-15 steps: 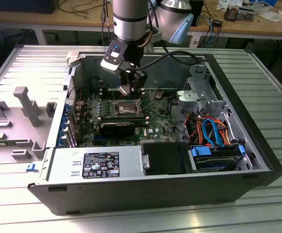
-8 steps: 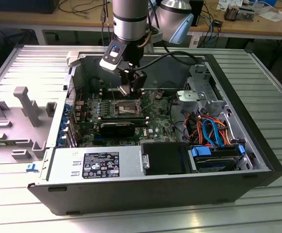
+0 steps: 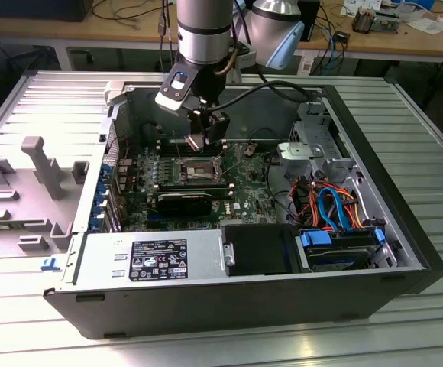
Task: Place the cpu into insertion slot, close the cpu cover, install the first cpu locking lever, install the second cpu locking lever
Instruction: 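Place the cpu into insertion slot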
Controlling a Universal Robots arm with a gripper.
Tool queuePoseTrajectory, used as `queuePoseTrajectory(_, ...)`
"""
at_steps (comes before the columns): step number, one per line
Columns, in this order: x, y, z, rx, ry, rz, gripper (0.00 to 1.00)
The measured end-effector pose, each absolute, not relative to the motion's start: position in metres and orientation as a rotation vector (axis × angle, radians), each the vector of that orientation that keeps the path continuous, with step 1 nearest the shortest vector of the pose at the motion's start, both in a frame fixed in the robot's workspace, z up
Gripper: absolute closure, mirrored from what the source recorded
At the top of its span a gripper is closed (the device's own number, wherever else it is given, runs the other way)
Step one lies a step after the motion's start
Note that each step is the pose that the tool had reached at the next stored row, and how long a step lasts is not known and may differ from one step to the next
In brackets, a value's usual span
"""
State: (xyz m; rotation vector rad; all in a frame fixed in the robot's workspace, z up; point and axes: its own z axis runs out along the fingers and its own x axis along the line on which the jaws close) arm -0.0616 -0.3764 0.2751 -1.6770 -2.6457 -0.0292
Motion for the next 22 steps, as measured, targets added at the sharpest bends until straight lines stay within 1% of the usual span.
queuePoseTrajectory(22, -0.0616, -0.3764, 0.2750, -1.788, -2.573, -0.030, 0.45)
